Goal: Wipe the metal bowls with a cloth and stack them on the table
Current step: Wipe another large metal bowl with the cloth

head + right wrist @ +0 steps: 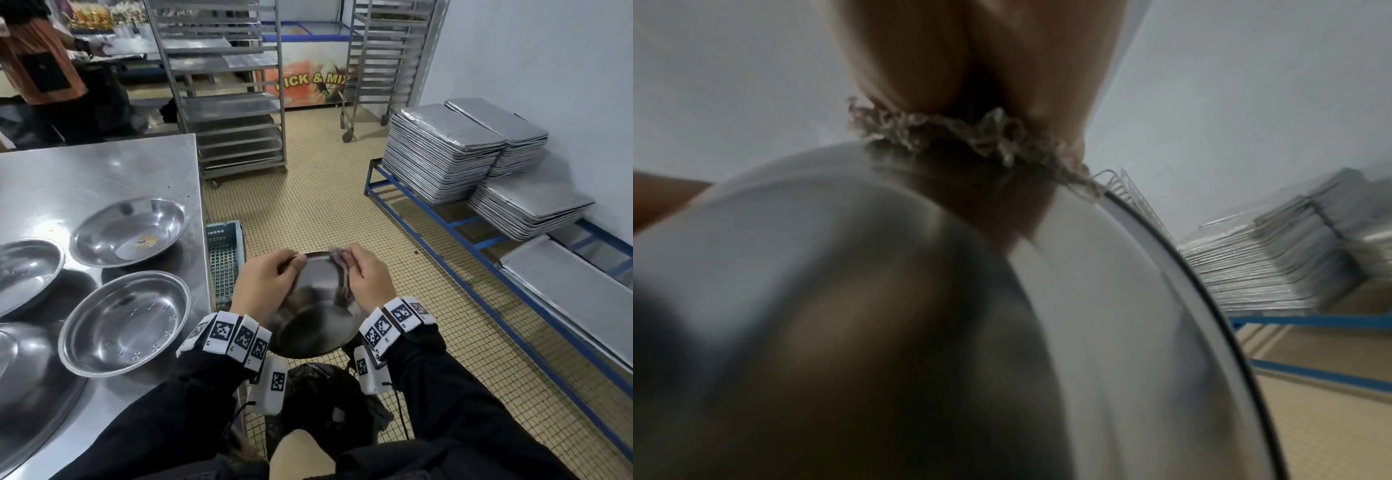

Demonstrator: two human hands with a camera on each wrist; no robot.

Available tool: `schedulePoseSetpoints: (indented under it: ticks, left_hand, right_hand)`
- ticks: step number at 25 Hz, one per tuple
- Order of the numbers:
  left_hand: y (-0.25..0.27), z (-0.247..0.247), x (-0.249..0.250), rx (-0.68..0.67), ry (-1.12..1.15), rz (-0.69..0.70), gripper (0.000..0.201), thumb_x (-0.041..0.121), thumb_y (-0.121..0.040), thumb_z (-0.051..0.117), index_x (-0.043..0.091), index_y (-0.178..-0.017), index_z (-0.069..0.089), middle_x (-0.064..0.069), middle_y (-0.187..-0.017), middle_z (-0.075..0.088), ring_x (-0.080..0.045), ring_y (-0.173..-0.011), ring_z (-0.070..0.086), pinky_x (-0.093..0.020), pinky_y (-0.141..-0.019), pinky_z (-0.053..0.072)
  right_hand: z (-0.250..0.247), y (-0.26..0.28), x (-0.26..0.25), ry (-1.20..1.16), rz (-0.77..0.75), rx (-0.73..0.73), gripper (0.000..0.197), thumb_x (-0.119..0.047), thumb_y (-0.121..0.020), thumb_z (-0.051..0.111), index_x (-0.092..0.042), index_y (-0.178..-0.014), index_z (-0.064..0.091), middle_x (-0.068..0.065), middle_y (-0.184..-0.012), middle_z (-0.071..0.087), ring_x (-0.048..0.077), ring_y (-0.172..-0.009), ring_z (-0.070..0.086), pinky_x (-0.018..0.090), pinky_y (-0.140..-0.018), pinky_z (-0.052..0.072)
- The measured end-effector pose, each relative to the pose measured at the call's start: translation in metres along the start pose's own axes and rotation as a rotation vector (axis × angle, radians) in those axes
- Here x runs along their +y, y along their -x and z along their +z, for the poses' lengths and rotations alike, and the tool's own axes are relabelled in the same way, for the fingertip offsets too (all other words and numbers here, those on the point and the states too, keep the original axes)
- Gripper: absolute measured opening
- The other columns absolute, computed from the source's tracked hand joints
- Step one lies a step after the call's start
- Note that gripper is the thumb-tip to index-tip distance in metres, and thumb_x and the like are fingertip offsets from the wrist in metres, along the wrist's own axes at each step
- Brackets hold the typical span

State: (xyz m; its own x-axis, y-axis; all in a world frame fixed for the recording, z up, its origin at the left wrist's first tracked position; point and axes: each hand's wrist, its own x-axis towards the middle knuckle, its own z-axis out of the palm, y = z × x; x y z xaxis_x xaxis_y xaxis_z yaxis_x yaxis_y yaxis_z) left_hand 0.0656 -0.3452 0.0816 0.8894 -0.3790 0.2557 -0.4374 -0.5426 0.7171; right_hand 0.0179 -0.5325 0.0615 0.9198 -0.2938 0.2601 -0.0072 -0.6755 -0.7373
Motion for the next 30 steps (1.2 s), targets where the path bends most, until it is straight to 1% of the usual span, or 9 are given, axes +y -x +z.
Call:
schedulePoseSetpoints:
  ticks: [3, 7, 9, 11, 15, 19, 22, 25, 30]
  left_hand:
    - [0.001, -0.001, -0.002, 0.017, -0.025, -0.022, 0.03, 0.041, -0.096, 0.052, 0.019, -0.085, 0.069, 0.003, -0.069, 0.065, -0.015, -0.067, 0.06, -0.036, -0.062, 0.05]
    - [-0.002, 0.0, -0.005, 0.081, 0.02, -0.126, 0.035, 0.039, -0.098, 0.05, 0.018, -0.07, 0.059, 0.003, -0.058, 0.058, -0.015, -0.057, 0.054, -0.029, -0.053, 0.037]
    - [-0.005, 0.002, -0.007, 0.099, 0.146, -0.2, 0.034, 0.035, -0.099, 0.05, 0.018, -0.072, 0.061, 0.001, -0.061, 0.059, -0.017, -0.059, 0.054, -0.029, -0.055, 0.039]
    - [-0.006, 0.0, -0.006, 0.12, 0.243, -0.228, 0.032, 0.031, -0.099, 0.05, 0.02, -0.073, 0.062, 0.001, -0.065, 0.062, -0.018, -0.063, 0.056, -0.033, -0.062, 0.044]
    - [-0.004, -0.012, 0.003, 0.17, 0.294, -0.238, 0.035, 0.034, -0.099, 0.049, 0.021, -0.068, 0.06, 0.005, -0.056, 0.053, -0.014, -0.055, 0.049, -0.029, -0.056, 0.039]
    - [-0.01, -0.021, -0.001, 0.278, 0.271, -0.265, 0.032, 0.036, -0.1, 0.047, 0.022, -0.076, 0.065, 0.005, -0.065, 0.058, -0.011, -0.065, 0.052, -0.029, -0.063, 0.043]
    - [-0.012, -0.016, 0.0, 0.283, 0.233, -0.267, 0.036, 0.036, -0.1, 0.046, 0.024, -0.069, 0.06, 0.006, -0.064, 0.057, -0.011, -0.064, 0.051, -0.03, -0.061, 0.039]
    - [-0.012, -0.008, 0.009, 0.257, 0.171, -0.213, 0.038, 0.035, -0.1, 0.046, 0.02, -0.066, 0.056, 0.003, -0.06, 0.056, -0.013, -0.058, 0.049, -0.029, -0.057, 0.036]
    - [-0.013, -0.006, 0.006, 0.258, 0.256, -0.193, 0.04, 0.038, -0.098, 0.05, 0.019, -0.064, 0.057, 0.009, -0.052, 0.051, -0.01, -0.052, 0.045, -0.03, -0.056, 0.037]
  right_hand:
    - [0.005, 0.0, -0.002, -0.018, -0.016, 0.044, 0.024, -0.022, -0.101, 0.039, -0.006, -0.098, 0.057, 0.005, -0.089, 0.06, 0.016, -0.079, 0.055, 0.02, -0.067, 0.041]
    - [0.014, 0.007, -0.008, -0.128, -0.083, 0.403, 0.027, -0.022, -0.1, 0.04, -0.003, -0.116, 0.052, 0.007, -0.109, 0.056, 0.01, -0.093, 0.051, 0.011, -0.079, 0.043]
    - [0.027, 0.015, -0.02, 0.02, -0.259, 0.353, 0.031, -0.028, -0.098, 0.039, -0.007, -0.116, 0.053, 0.007, -0.114, 0.055, 0.01, -0.101, 0.049, 0.02, -0.092, 0.044]
    - [0.043, 0.025, -0.034, 0.248, -0.326, 0.249, 0.037, -0.034, -0.098, 0.036, -0.014, -0.122, 0.057, 0.004, -0.125, 0.054, 0.014, -0.117, 0.043, 0.027, -0.106, 0.032]
    - [0.036, 0.011, -0.028, 0.006, -0.011, 0.275, 0.045, -0.036, -0.101, 0.028, -0.012, -0.133, 0.048, 0.002, -0.136, 0.044, 0.009, -0.118, 0.044, 0.025, -0.104, 0.036]
    - [0.016, 0.005, 0.001, -0.124, 0.317, 0.126, 0.029, -0.026, -0.102, 0.031, -0.009, -0.106, 0.055, 0.001, -0.1, 0.056, 0.013, -0.09, 0.057, 0.025, -0.083, 0.05]
    - [0.027, 0.015, -0.018, -0.12, 0.071, 0.192, 0.032, -0.026, -0.1, 0.037, -0.011, -0.126, 0.049, 0.004, -0.122, 0.054, 0.015, -0.112, 0.055, 0.02, -0.092, 0.046]
    - [0.049, 0.017, -0.048, 0.223, -0.204, 0.212, 0.049, -0.039, -0.098, 0.031, -0.016, -0.14, 0.041, 0.006, -0.146, 0.039, 0.021, -0.138, 0.032, 0.039, -0.115, 0.024]
    - [0.041, -0.006, -0.037, 0.056, 0.037, 0.298, 0.056, -0.047, -0.097, 0.026, -0.014, -0.139, 0.041, 0.006, -0.146, 0.038, 0.023, -0.137, 0.03, 0.044, -0.113, 0.029]
